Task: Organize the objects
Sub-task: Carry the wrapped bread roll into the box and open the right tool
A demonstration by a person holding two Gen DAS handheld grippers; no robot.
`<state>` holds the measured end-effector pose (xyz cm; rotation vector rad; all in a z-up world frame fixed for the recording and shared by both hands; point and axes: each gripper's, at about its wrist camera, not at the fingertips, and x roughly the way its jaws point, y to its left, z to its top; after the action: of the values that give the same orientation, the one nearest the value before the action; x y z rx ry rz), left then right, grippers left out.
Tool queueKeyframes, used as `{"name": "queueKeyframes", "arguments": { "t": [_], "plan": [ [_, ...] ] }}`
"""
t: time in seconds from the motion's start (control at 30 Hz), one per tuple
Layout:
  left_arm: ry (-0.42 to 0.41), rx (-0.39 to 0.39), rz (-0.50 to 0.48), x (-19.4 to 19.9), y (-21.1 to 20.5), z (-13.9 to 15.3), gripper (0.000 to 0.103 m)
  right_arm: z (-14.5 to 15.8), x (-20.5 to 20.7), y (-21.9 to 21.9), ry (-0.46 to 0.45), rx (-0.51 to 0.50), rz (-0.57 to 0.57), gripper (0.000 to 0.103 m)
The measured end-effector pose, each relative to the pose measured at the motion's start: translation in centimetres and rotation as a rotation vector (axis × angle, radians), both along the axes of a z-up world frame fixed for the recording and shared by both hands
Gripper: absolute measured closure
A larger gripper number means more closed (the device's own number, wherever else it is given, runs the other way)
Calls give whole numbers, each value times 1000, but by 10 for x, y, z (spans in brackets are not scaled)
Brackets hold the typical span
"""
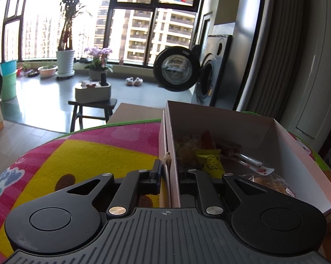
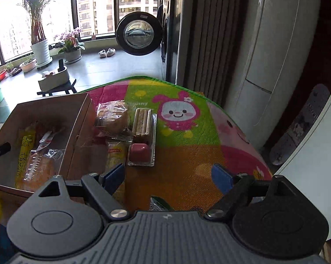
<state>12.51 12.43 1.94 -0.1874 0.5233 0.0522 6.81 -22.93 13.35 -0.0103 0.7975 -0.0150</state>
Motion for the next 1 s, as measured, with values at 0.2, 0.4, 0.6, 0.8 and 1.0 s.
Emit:
{"name": "queueKeyframes", "arguments": {
  "t": [0.2, 0.4, 0.6, 0.8, 1.0],
  "plan": [
    [-3, 11, 3, 1, -1, 1, 89, -11, 51, 18, 10, 115, 34, 17],
    [-5, 14, 3, 1, -2, 0, 90, -19, 132, 35, -8, 197, -9, 17],
    [-7, 12, 2, 1, -2, 0, 90, -43, 185, 64, 29, 79, 33, 38],
    [-6, 12, 2, 2, -1, 0, 90, -40, 163, 57, 69, 109, 123, 50],
    [-6, 11, 2, 2, -2, 0, 90, -35, 107, 40, 97, 48, 191, 50]
  ]
}}
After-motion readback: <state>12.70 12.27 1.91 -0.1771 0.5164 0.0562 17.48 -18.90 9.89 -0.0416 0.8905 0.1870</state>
